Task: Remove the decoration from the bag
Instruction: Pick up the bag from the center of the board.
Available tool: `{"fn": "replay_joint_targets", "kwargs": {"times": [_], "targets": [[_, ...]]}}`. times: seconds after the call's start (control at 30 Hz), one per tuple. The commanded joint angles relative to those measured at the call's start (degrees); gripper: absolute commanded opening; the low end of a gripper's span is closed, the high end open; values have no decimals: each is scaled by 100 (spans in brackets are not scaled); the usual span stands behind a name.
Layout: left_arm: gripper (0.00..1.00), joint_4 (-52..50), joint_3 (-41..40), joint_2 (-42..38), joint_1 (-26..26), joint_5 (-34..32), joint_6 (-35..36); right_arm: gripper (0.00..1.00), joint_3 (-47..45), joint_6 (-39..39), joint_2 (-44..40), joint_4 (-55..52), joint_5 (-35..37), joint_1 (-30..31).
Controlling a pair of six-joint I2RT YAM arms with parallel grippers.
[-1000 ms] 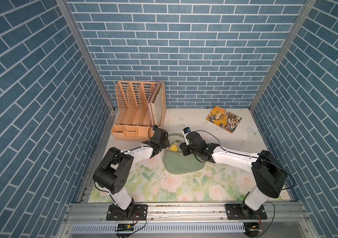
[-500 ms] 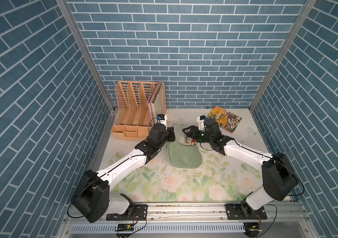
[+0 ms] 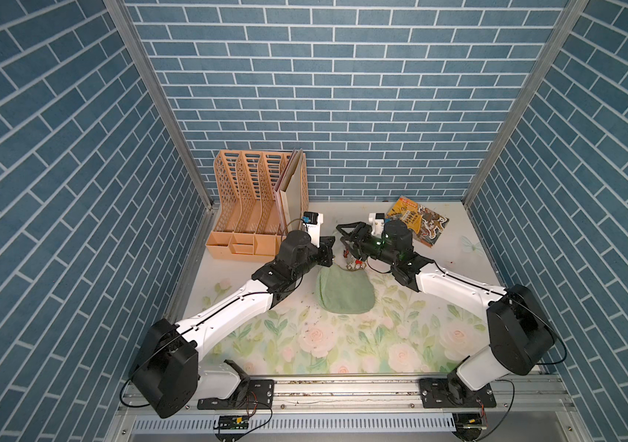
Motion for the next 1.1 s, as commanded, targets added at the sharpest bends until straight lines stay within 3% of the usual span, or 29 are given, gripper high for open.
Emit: {"fn": "replay_joint_targets", "kwargs": {"times": [0.0, 0.23, 0.37, 0.53, 0.63, 0.87, 1.07], "targets": [[5, 332, 157, -36, -155, 112, 269, 54, 261, 430, 143, 438, 210, 119], [11, 278, 100, -78, -191, 82, 255, 19, 396, 171, 82, 200, 576, 222], [31, 348, -97, -242, -184, 227, 34, 8, 403, 75, 40, 130, 673, 291], [55, 295, -488, -612, -128, 254, -236, 6, 411, 18, -40, 130, 808, 319], [64, 324, -852, -873, -43, 157, -361, 6, 466, -39, -82, 90, 832, 340], [69, 655, -1545, -1184, 84, 30, 126, 6, 496, -146, -208, 53, 868, 387], [67, 1153, -1735, -914, 416, 748, 523, 6, 496, -224, -306, 49, 851, 462]]}}
